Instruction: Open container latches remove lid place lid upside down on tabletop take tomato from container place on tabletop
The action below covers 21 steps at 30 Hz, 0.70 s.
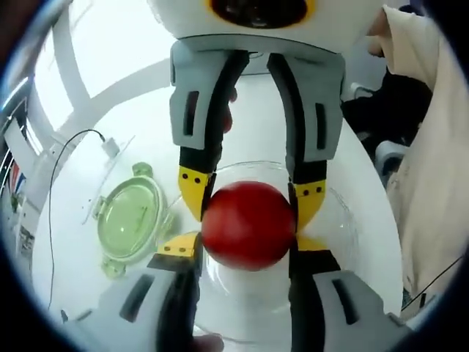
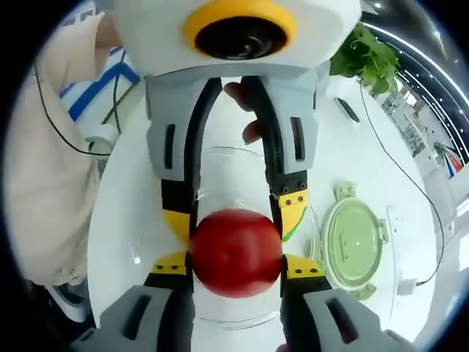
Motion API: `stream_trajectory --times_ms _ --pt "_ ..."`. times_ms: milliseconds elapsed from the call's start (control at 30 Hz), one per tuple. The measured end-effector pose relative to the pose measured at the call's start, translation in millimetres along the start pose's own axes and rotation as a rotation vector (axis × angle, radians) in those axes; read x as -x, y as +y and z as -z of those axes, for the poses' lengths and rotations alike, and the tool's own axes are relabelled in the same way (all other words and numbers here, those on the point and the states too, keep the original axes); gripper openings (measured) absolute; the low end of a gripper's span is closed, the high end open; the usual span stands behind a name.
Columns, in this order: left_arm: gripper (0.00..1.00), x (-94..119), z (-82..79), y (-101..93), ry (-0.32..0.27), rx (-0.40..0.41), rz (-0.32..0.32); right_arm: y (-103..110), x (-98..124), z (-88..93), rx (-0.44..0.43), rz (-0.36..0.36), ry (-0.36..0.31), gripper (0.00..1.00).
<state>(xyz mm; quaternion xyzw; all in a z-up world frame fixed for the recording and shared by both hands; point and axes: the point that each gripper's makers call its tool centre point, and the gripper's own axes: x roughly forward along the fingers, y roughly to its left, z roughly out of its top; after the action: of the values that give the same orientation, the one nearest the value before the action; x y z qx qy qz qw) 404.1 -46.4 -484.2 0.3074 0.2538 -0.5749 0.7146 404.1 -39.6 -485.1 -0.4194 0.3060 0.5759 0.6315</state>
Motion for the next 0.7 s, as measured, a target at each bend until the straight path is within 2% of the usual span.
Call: stream_trajectory --times_ms 200,333,700 --pt "0.37 4 -23.7 -3.6 -0.009 -0.034 -0.004 2 22 2.6 -0.004 0.029 0.001 0.41" --pt "0.37 2 -42.7 -5.9 -0.013 -0.063 0.003 5 40 10.7 -0.016 0.052 0.007 0.41" --pt "0.37 -22 -104.9 -13.9 -0.037 -0.146 0.028 4 90 54.7 -0.059 0.112 0.033 0.41"
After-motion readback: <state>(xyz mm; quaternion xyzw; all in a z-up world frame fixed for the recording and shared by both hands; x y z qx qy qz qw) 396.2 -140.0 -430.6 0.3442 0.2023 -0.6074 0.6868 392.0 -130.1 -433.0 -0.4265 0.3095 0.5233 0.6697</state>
